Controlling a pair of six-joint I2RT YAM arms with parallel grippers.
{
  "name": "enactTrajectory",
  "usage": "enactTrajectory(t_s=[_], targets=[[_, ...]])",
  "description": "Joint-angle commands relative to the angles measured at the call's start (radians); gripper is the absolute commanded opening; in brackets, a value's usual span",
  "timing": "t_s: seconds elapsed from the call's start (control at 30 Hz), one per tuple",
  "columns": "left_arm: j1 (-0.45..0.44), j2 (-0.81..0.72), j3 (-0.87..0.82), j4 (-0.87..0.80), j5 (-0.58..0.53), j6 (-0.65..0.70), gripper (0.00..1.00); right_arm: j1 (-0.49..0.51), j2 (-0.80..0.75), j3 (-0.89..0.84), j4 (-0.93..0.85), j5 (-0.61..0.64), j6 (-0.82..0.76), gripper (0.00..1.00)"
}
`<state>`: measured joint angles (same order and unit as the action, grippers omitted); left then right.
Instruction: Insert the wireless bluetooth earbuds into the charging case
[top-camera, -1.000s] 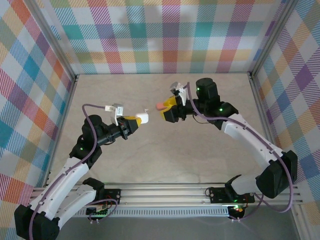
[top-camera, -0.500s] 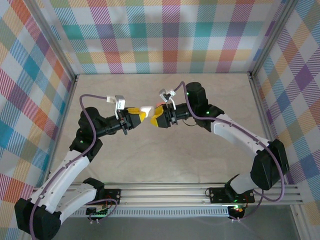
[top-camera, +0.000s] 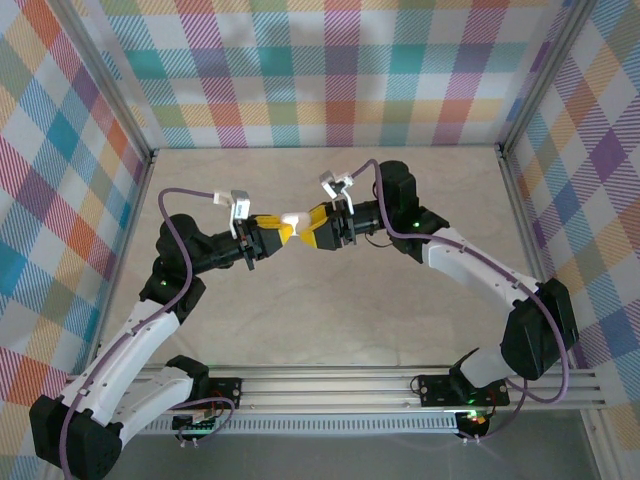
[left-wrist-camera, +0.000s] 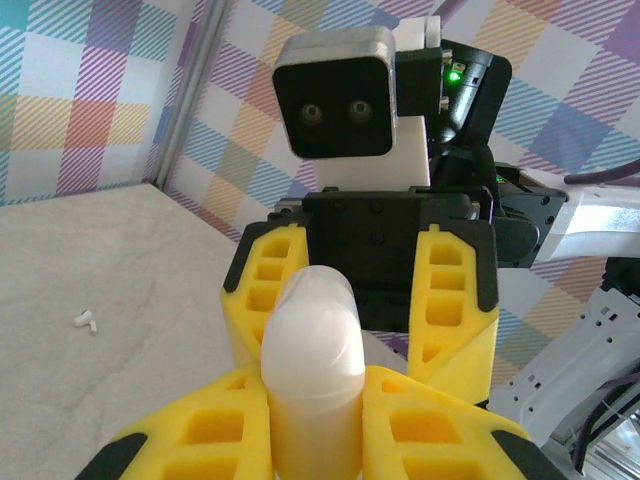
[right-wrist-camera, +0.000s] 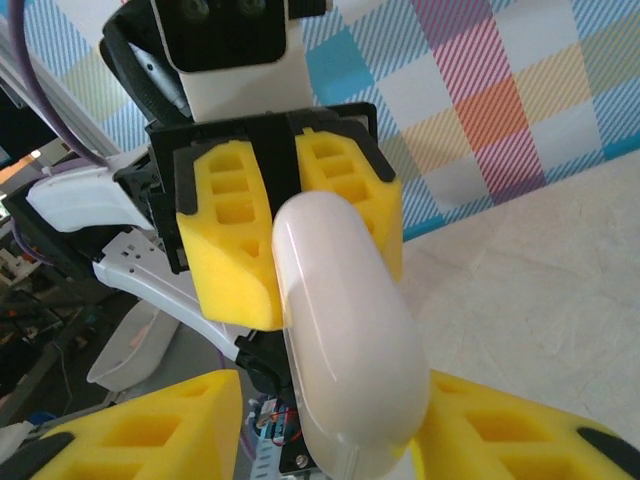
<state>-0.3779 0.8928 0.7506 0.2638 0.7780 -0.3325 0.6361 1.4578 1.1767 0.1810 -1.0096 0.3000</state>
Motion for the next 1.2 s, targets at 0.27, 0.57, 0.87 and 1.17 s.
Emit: enactTrajectory(t_s=[0.27, 0.57, 0.87, 1.17], targets=[[0.004, -0.001, -0.019, 0.074, 0.026, -0.057, 0.03, -0.002, 0.047, 0.047, 0.086, -0.073, 0.053, 0.16], [0.005, 0.012, 0.024, -0.031, 0.055, -0.022, 0.46, -0.013, 0.041, 0.069, 0.027, -0.083, -0.015, 0.0], [0.022, 0.024, 0.017, -0.008, 0.138, -0.042, 0.53, -0.042, 0.016, 0.121, -0.212, -0.104, -0.204, 0.0], [0.02, 0.098, 0.062, 0.041, 0.204, -0.073, 0.43, -0.043, 0.019, 0.126, -0.225, -0.133, -0.209, 0.0]])
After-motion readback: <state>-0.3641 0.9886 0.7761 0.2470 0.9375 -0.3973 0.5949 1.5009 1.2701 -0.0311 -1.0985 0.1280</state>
